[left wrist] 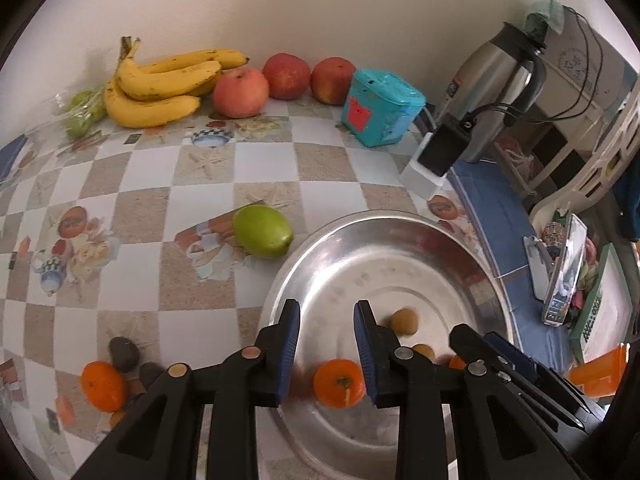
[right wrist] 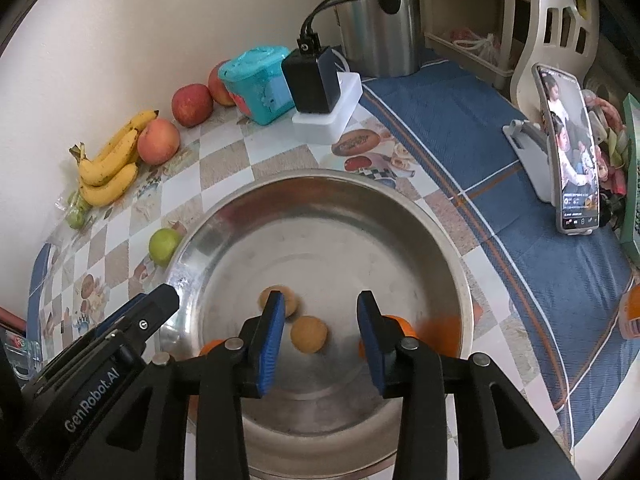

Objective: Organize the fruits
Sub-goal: 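Open the left tool to drop its kiwi while the right tool releases its kiwi, then withdraw both open tools from the plate toward the fruit cluster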

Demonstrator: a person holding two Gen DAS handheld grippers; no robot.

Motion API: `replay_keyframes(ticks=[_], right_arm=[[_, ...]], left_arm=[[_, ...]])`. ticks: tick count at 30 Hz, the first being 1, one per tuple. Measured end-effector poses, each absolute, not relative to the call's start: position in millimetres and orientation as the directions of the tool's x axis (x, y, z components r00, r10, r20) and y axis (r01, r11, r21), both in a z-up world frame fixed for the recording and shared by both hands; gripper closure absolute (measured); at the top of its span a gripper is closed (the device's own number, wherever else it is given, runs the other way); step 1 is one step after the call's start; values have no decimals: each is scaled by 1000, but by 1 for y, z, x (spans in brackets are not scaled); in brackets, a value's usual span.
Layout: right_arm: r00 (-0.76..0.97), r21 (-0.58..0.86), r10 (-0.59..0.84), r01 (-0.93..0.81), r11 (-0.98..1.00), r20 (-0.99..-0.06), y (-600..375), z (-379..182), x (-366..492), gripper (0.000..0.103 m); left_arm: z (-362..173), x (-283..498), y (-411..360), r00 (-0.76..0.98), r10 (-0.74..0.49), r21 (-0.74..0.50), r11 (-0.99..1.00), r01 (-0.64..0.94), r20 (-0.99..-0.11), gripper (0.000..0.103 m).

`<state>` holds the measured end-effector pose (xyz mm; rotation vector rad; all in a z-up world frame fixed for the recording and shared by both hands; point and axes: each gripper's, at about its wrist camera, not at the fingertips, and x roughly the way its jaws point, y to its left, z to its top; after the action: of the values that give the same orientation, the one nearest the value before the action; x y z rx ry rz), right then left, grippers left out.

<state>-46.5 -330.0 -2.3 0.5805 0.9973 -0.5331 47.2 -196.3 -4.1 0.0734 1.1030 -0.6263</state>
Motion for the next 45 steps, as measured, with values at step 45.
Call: replay_keyframes(ticks=[45], right_arm=[[385, 141, -60, 471, 871, -921, -273, -6, -32, 40]], left_arm=[[-31, 50, -73, 284, -112, -86, 991, 102, -952, 34]])
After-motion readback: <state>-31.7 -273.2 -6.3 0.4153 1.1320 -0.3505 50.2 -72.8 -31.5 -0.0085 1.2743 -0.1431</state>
